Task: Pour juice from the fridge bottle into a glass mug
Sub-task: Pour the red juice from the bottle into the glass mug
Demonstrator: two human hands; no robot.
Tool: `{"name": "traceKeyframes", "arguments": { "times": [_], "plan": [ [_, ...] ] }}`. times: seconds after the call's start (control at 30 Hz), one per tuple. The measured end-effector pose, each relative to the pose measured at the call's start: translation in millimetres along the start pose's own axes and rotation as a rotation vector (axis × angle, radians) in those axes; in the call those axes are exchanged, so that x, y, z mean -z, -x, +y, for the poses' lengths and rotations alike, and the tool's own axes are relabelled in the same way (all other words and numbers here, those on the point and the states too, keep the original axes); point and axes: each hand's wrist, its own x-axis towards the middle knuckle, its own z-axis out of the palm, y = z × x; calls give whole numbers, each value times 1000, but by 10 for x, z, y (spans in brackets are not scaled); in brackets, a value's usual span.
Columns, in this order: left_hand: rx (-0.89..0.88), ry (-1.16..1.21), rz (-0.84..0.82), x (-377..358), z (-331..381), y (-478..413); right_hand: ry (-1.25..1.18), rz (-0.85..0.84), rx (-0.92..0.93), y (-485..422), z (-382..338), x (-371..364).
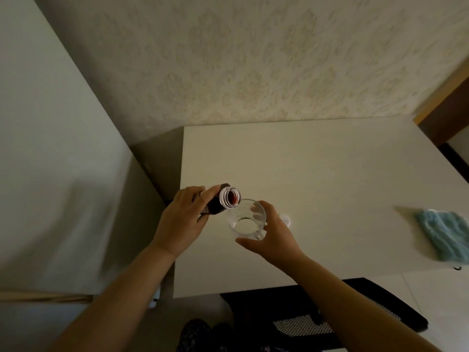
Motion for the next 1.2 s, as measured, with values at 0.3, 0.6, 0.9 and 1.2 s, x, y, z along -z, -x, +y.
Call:
{"name": "traceKeyframes", "arguments": {
  "times": [0.3, 0.6, 0.9, 1.2],
  "plan": [
    [-36, -75, 5, -7, -9, -24, 1, 0, -2, 30, -12, 28],
    [-103, -158, 57, -18, -38, -36, 28, -11, -10, 28, -10, 20],
    [-125, -177, 69, -6, -51, -55, 16, -15, -21, 7, -14, 22],
    [-163, -196, 85, 31, -43, -70, 13, -16, -31, 5, -8, 29]
  ]
}}
